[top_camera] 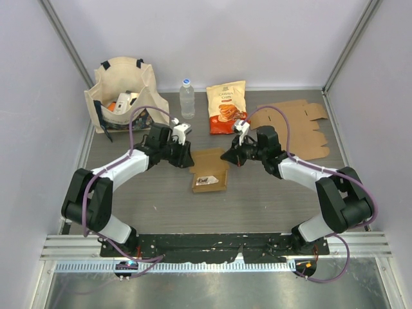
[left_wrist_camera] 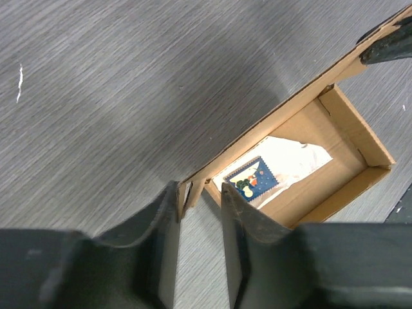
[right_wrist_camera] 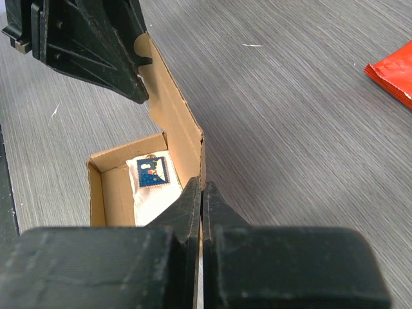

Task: Fold the paper box

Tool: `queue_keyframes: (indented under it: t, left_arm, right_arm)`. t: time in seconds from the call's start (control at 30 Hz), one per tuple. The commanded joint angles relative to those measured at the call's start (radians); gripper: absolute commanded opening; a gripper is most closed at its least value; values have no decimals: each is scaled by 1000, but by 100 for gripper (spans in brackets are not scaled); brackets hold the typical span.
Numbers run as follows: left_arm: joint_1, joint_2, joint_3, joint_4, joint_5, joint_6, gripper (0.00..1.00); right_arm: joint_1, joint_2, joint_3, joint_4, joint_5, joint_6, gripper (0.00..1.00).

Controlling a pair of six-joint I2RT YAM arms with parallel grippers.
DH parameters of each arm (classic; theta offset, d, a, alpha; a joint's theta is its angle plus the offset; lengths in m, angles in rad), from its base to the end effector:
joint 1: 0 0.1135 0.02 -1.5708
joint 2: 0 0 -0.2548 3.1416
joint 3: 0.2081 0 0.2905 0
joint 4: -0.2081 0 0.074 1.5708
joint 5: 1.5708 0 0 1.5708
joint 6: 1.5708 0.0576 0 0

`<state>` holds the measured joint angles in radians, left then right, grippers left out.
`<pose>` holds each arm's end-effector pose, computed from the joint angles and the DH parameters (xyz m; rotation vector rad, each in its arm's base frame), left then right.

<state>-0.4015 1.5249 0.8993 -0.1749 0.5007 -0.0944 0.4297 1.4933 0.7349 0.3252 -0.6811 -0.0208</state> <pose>0.3211 -0.1664 0.1609 0.6098 2.3215 -0.8294 0.3082 0.1811 0.1658 -0.8761 1.8229 0.9404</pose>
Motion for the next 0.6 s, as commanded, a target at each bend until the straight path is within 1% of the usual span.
queue_keyframes:
  t: [0.0, 0.07, 0.1, 0.13, 0.17, 0.2, 0.23, 0.27, 0.33, 0.37, 0.4, 0.47, 0.57]
  left_arm:
    - [-8, -31, 6, 24, 2, -1, 26]
    - [-8, -26, 18, 31, -11, -5, 19]
    - [-10, -23, 23, 23, -23, -5, 13]
    - [-11, -28, 26, 23, -37, -7, 11]
    - [-14, -34, 24, 23, -60, -8, 10]
    - [-19, -58, 20, 31, -121, -11, 10]
    - [-29, -72, 7, 38, -152, -8, 9]
    - [-37, -86, 0, 49, -175, -1, 9]
    - [-57, -123, -13, 55, -253, 28, 8]
    - [-63, -130, -16, 54, -267, 42, 7]
    - [-74, -137, -16, 54, -304, 57, 7]
    - [-76, -147, -17, 52, -303, 65, 7]
    - [-77, -141, -16, 52, -291, 67, 7]
  right_arm:
    - [-3, -42, 3, 57, 17, 4, 1]
    - [-2, -42, 1, 57, 25, 7, 1]
    - [-2, -44, -3, 67, 28, 18, 1]
    - [-2, -47, -8, 78, 57, 19, 4]
    - [1, -48, -12, 89, 81, 53, 8]
    - [4, -54, -9, 75, 119, 83, 16]
    - [18, -60, 0, 51, 220, 102, 20]
    - [21, -67, 26, -25, 270, 125, 28]
    - [21, -79, 52, -96, 290, 154, 34]
    - [26, -82, 81, -163, 308, 159, 35]
    - [26, -82, 96, -191, 305, 163, 35]
    - [29, -71, 142, -266, 304, 150, 36]
    - [33, -54, 164, -282, 311, 102, 38]
